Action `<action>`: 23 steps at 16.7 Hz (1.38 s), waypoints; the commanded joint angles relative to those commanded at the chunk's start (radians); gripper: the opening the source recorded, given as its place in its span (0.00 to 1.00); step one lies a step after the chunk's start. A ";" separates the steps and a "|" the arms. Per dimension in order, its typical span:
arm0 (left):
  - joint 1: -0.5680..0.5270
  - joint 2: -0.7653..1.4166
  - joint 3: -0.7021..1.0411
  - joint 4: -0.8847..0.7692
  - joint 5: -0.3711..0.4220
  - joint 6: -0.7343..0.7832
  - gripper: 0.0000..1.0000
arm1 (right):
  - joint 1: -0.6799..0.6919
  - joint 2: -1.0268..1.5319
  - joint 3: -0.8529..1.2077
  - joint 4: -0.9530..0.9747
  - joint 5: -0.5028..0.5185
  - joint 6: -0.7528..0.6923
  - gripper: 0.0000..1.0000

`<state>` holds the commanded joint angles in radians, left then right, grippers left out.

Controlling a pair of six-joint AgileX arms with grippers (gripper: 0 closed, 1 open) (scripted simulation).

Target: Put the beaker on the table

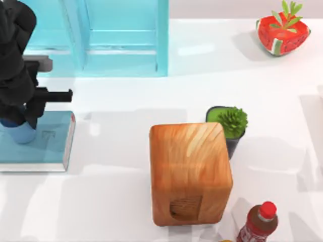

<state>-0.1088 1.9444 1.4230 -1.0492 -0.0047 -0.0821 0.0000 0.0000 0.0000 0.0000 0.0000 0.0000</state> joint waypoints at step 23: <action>-0.027 0.000 0.187 -0.210 -0.002 -0.027 0.00 | 0.000 0.000 0.000 0.000 0.000 0.000 1.00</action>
<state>-0.1361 1.9445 1.6102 -1.2588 -0.0063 -0.1093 0.0000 0.0000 0.0000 0.0000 0.0000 0.0000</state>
